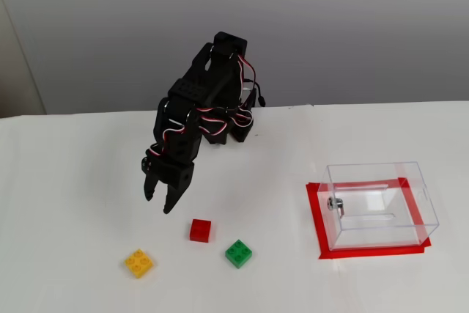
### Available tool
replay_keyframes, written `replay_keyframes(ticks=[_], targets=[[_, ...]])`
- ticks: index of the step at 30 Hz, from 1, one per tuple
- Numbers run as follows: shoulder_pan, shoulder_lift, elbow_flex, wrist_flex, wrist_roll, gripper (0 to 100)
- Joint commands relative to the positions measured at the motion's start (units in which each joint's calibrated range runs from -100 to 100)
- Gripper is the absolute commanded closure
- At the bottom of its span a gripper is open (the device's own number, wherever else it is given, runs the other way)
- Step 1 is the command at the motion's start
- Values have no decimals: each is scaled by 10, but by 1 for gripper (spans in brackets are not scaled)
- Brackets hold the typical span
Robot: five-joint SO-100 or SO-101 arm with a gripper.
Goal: Pick the yellow lego brick and place it into the transparent box
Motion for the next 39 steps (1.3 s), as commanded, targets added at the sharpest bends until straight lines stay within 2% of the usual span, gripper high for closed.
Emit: replay_keyframes(ticks=[1,9,16,33,39], targets=[[8,74,-99,-6,1,80],[9,252,-300,-5,0,80],[22,351,-404,1,-2,80],[19,406,-399,3,2,79],[16,404,-399,4,1,69]])
